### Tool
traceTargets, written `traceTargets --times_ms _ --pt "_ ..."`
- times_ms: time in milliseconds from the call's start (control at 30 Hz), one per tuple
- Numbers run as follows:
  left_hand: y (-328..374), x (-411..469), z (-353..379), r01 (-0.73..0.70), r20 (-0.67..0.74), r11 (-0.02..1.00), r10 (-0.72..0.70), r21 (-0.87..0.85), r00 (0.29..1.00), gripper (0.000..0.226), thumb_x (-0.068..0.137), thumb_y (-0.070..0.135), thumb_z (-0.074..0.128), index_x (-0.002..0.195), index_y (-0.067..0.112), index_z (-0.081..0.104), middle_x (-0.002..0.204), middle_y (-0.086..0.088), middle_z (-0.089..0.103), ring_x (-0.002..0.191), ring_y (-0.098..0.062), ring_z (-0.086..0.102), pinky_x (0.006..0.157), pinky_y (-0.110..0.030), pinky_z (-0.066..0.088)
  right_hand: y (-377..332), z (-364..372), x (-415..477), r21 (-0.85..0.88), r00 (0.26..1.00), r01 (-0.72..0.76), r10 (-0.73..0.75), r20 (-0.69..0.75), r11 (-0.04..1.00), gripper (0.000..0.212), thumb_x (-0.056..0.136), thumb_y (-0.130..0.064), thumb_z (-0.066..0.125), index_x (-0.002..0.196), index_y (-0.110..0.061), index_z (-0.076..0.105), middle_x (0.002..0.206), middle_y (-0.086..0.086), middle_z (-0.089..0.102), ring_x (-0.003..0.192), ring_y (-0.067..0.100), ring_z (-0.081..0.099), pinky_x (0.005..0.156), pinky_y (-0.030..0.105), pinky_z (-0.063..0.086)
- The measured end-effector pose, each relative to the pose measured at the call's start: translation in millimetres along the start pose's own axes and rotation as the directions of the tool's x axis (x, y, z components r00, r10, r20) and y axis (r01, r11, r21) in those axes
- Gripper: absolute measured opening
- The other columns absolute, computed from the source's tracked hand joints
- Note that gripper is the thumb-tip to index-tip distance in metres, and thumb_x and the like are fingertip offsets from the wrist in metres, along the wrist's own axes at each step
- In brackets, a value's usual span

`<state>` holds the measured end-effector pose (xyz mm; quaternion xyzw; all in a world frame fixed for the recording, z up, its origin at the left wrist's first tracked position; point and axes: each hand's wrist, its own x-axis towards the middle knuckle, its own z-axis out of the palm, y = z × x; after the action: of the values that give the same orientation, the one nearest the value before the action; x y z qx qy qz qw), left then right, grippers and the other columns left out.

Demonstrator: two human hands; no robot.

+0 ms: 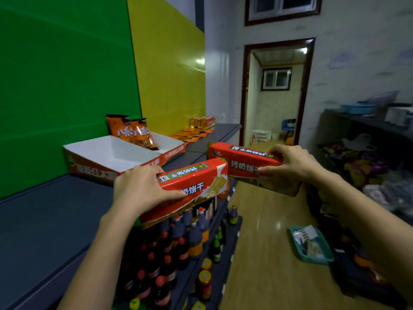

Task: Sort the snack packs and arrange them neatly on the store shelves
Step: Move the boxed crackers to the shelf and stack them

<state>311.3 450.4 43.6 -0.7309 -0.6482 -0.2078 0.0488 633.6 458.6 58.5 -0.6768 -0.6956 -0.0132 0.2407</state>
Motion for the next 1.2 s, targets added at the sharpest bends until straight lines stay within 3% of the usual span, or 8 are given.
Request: traceTargets --times_ms 100,500,733,933,1200 --pt "33 39 25 -0.002 -0.002 1.0 0.002 -0.022 1.0 0.081 0.055 0.079 0.062 0.116 0.026 0.058 0.114 0.002 0.066 0.102 -0.02 0.062 0.081 -0.032 0.047 43 -2 29 0.01 1.0 0.001 -0.001 -0.018 1.0 0.064 0.07 -0.059 0.067 0.12 -0.022 0.052 0.117 0.001 0.062 0.09 0.009 0.058 0.079 0.027 0.053" --pt "122 198 115 -0.048 -0.032 0.999 0.047 -0.008 0.998 0.071 0.052 0.078 0.065 0.1 0.026 0.065 0.106 -0.001 0.069 0.099 -0.026 0.062 0.078 -0.033 0.047 183 27 149 0.037 0.991 -0.13 0.132 -0.034 0.991 0.068 0.068 -0.061 0.067 0.12 -0.019 0.053 0.117 0.002 0.062 0.088 0.01 0.058 0.08 0.03 0.056" --pt "163 325 169 -0.056 -0.034 0.998 0.057 0.035 0.998 0.075 0.054 0.077 0.065 0.108 0.026 0.063 0.113 -0.002 0.066 0.104 -0.026 0.061 0.077 -0.031 0.045 247 47 269 0.041 0.983 -0.17 0.173 -0.055 0.984 0.066 0.068 -0.06 0.069 0.118 -0.019 0.053 0.115 0.002 0.063 0.085 0.01 0.058 0.072 0.024 0.052" --pt "194 422 205 -0.033 -0.075 0.999 0.035 0.035 0.997 0.077 0.056 0.078 0.063 0.108 0.023 0.063 0.11 -0.003 0.068 0.101 -0.025 0.062 0.068 -0.028 0.038 281 59 367 0.069 0.981 -0.17 0.176 -0.084 0.983 0.066 0.071 -0.055 0.068 0.122 -0.016 0.053 0.119 0.005 0.063 0.087 0.011 0.057 0.078 0.03 0.054" --pt "230 516 251 0.023 -0.073 0.998 -0.019 0.057 0.997 0.085 0.055 0.079 0.062 0.118 0.023 0.06 0.117 -0.004 0.065 0.107 -0.027 0.06 0.07 -0.029 0.039 335 85 474 0.075 0.988 -0.134 0.139 -0.07 0.988 0.068 0.071 -0.057 0.068 0.124 -0.017 0.052 0.121 0.005 0.063 0.1 0.019 0.064 0.08 0.031 0.054"
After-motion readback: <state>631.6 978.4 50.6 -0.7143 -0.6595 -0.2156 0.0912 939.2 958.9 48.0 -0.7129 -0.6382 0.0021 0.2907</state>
